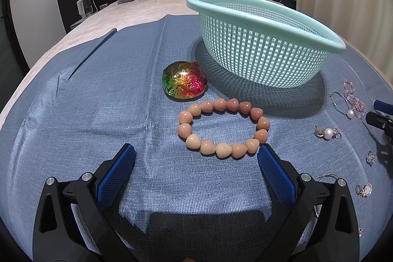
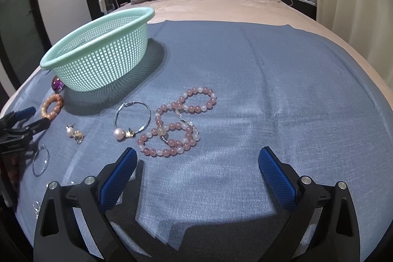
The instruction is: Organize jewelry
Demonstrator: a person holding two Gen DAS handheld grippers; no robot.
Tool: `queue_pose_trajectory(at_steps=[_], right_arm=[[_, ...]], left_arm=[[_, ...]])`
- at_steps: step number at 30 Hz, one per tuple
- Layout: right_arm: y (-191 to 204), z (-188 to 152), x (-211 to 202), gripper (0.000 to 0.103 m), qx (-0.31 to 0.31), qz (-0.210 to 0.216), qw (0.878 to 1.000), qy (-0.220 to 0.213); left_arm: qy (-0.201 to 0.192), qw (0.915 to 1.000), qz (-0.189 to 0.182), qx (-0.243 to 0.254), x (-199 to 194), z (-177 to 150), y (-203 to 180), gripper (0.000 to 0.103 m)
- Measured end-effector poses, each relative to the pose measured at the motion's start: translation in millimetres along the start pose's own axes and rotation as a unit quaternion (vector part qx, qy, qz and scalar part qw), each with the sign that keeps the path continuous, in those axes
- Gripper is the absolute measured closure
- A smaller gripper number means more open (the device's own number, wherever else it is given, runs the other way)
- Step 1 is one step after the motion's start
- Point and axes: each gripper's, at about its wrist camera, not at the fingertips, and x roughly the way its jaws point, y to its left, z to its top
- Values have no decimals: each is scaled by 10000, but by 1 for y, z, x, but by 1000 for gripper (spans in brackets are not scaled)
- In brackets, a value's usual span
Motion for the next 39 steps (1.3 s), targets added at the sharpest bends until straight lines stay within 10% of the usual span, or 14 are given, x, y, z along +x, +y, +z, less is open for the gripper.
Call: queue_pose_trajectory(at_steps=[10, 18, 27, 39], right_arm=[[8, 16, 21, 9, -84, -92, 9994, 308], [8, 12, 14, 90, -184, -154, 9995, 200], [13, 8, 7, 91, -302, -96, 9994, 160], [18, 11, -10, 96, -361, 90, 9993, -49]], left_arm=[[115, 9999, -8, 50, 5, 9, 0, 5], [36, 9998, -106, 163, 1, 12, -1, 17], [-60, 9972, -303, 683, -9, 9, -16, 87], [-5, 9956, -684, 645, -21, 2, -15, 91]])
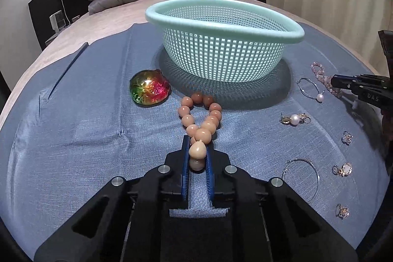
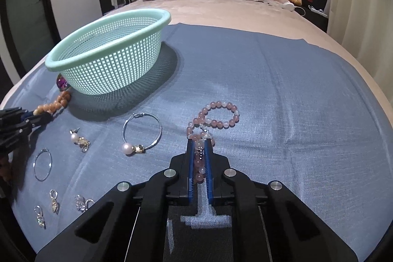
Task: Organize jewelry
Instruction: 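Grasp the peach bead bracelet with the left tool while the right tool grasps the pink bead bracelet, then carry both bracelets over the green colander and open both tools to drop them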
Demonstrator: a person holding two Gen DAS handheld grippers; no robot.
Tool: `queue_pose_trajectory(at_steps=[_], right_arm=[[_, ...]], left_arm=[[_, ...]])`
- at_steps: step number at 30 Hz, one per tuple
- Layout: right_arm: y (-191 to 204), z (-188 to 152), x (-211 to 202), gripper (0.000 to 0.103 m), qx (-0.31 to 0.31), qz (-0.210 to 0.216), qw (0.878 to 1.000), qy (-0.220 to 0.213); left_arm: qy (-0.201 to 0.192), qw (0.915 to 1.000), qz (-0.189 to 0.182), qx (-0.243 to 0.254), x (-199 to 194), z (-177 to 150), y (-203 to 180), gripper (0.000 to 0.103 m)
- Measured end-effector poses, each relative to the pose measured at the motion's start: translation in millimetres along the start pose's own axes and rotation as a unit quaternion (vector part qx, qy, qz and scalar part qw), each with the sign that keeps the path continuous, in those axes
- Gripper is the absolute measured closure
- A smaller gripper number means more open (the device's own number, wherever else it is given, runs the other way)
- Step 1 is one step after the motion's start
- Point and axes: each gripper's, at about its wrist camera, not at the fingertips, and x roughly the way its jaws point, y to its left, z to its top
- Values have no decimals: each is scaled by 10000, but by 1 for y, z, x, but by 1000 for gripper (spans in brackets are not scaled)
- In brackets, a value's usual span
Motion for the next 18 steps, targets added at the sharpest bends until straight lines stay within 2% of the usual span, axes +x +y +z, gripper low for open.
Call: queue_pose_trajectory(at_steps=[18], right_arm=[[19, 6, -82, 96, 119, 406, 9967, -697]], left_arm=[[-463, 9984, -130, 291, -64, 17, -26, 91]])
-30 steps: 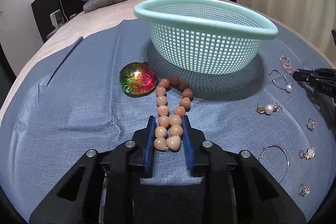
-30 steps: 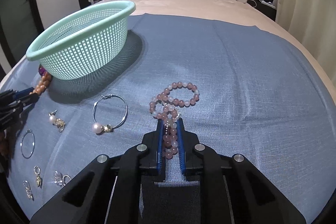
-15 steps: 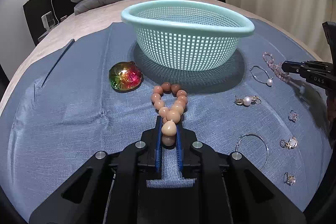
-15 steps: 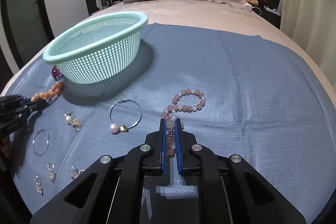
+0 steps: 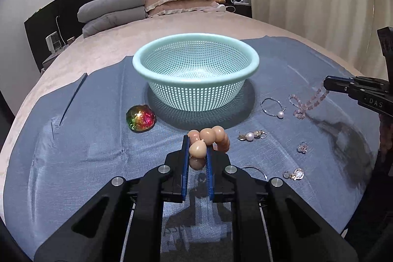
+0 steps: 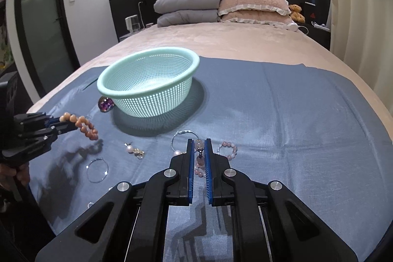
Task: Organize jewelry
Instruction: 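Carry both bracelets over the green colander and open both tools to drop them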
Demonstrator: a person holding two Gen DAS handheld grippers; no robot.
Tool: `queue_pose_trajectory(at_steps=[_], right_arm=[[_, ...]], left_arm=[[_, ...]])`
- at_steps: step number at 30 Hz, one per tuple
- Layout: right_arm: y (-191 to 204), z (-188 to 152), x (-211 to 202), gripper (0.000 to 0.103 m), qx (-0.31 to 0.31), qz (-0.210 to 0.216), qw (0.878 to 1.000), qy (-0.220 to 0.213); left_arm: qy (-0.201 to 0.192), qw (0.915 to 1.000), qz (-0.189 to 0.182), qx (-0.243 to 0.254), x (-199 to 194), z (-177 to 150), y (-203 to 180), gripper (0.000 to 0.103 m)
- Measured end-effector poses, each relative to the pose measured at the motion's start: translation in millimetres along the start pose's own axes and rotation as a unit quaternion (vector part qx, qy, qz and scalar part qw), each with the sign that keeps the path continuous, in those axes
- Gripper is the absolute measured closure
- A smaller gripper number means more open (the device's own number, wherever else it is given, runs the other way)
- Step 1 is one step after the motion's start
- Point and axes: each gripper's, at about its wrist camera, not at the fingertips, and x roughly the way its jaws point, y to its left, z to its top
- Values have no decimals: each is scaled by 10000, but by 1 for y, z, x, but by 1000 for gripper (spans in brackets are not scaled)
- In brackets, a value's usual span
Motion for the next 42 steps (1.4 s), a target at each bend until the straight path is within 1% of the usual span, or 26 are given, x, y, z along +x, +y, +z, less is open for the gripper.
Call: queue_pose_trajectory(at_steps=[4, 8, 16, 20, 24, 29, 33, 37, 42], right_arm=[[7, 21, -14, 96, -110, 52, 9998, -186], [15, 53, -23, 95, -260, 145, 9988, -385], [27, 124, -31, 95, -591, 291, 9945, -812], [29, 154, -25, 95, -637, 394, 9927, -941], [31, 174, -10, 95, -664, 512, 9921, -938], [30, 177, 24, 95, -644, 631, 9932, -731], [26, 164, 62, 95, -533, 726, 9952, -389], [23, 147, 98, 95, -461, 736, 9962, 4], [20, 129, 129, 95, -390, 761, 9957, 360]], left_arm=[[-94, 9999, -23, 50, -14, 15, -2, 91], [-254, 9996, -14, 106, -25, 40, -1, 91], [-735, 9969, -72, 288, -42, 105, 3, 91], [-888, 9953, -49, 377, -39, 134, 7, 91], [-869, 9953, -58, 423, -25, 151, 11, 91], [-602, 9975, -159, 336, 12, 152, 20, 91], [-309, 9989, -220, 259, 44, 144, 24, 91], [-64, 9994, -271, 216, 70, 135, 22, 91], [172, 9991, -351, 175, 95, 125, 23, 91]])
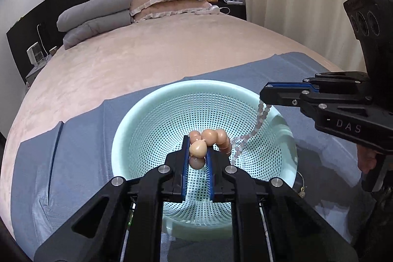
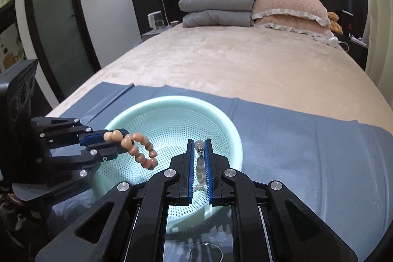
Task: Organize jewelry
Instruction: 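Carry both bracelets over the green colander and open both tools to drop them, then withdraw both tools and move the right tool to the large silver hoop earring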
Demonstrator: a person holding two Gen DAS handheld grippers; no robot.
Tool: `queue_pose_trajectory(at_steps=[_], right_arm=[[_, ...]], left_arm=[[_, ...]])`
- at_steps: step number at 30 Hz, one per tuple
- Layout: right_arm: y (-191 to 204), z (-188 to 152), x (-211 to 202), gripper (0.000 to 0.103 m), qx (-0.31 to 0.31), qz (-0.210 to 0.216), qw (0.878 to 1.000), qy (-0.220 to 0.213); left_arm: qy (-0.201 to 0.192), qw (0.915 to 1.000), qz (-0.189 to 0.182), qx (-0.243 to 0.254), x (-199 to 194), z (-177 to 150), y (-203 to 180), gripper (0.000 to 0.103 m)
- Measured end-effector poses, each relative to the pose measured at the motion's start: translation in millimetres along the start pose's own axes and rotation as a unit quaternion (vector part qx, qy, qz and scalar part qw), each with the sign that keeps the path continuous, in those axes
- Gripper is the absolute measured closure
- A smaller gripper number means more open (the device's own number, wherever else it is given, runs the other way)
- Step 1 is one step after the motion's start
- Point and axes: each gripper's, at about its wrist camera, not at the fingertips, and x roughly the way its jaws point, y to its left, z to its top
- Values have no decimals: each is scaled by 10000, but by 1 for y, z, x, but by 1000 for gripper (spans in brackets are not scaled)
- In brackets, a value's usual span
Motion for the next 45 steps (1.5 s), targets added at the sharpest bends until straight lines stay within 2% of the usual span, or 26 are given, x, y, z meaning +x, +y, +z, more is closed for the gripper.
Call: queue_pose_trajectory(at_steps=[11, 19, 21, 23, 28, 32, 34, 39, 42, 45], right_arm=[[6, -19, 33, 95, -45, -116, 9984, 556], [9, -18, 26, 93, -145, -252, 9982, 532], [8, -17, 20, 93, -142, -283, 9983, 486], [8, -16, 13, 93, -138, -318, 9983, 458], [5, -16, -8, 79, -69, -394, 9987, 330], [4, -20, -27, 62, 31, -472, 9987, 211], [4, -23, -36, 58, 79, -495, 9986, 184], [8, -32, -57, 42, 140, -585, 9981, 108], [9, -41, -66, 36, 158, -631, 9978, 123], [8, -51, -71, 34, 219, -677, 9973, 189]], left_arm=[[480, 9988, -33, -44, 36, -17, -4, 90], [463, 9988, -43, -115, 29, -19, -2, 89], [401, 9991, -11, -120, 22, -18, -1, 86], [330, 9994, 31, -115, 14, -15, -1, 77], [132, 9998, 82, -96, -12, -12, -2, 56], [12, 9998, 179, -43, -33, -14, -5, 49], [-23, 9998, 202, -46, -42, -17, -7, 44], [0, 9998, 203, -55, -59, -28, -14, 43], [4, 9997, 206, -90, -67, -40, -17, 33], [32, 9998, 180, -107, -73, -53, -22, 32]])
